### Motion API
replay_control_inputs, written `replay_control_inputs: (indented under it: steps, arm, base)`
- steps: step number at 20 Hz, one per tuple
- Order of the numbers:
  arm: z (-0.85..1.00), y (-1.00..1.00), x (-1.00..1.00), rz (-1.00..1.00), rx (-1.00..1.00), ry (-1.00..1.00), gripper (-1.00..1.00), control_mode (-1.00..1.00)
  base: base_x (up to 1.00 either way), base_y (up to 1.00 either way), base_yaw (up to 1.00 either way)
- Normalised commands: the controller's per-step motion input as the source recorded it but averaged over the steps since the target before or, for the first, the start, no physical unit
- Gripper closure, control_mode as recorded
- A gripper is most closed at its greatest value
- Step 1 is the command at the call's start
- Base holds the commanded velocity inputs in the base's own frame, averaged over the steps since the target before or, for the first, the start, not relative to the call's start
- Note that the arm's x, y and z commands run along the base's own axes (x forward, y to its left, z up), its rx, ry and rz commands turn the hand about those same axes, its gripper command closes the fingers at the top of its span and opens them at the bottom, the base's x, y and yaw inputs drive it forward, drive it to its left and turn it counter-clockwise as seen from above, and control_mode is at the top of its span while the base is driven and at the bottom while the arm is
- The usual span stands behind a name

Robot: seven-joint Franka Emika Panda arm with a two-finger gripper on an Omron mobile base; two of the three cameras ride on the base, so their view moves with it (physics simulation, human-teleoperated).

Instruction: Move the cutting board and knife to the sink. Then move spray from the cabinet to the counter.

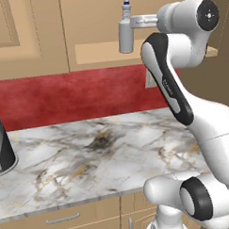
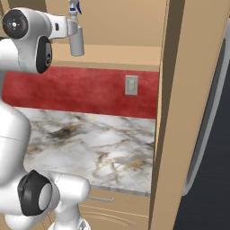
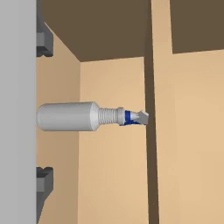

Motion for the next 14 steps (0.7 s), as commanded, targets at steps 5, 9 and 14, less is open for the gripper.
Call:
replay_control_inputs:
  steps: [5,9,14]
  arm:
    - [0.00,0.00,0.45,0.00,0.00,0.02,-1.00,-1.00]
    - [0.00,0.02,0.31,-0.03,0.00,0.02,-1.00,-1.00]
    - [0.00,0.09,0.21,-0.06,0.00,0.07,-1.00,-1.00]
  base:
    - [0.00,0.00,0.00]
    - [0.00,0.00,0.00]
    - [0.00,0.00,0.00]
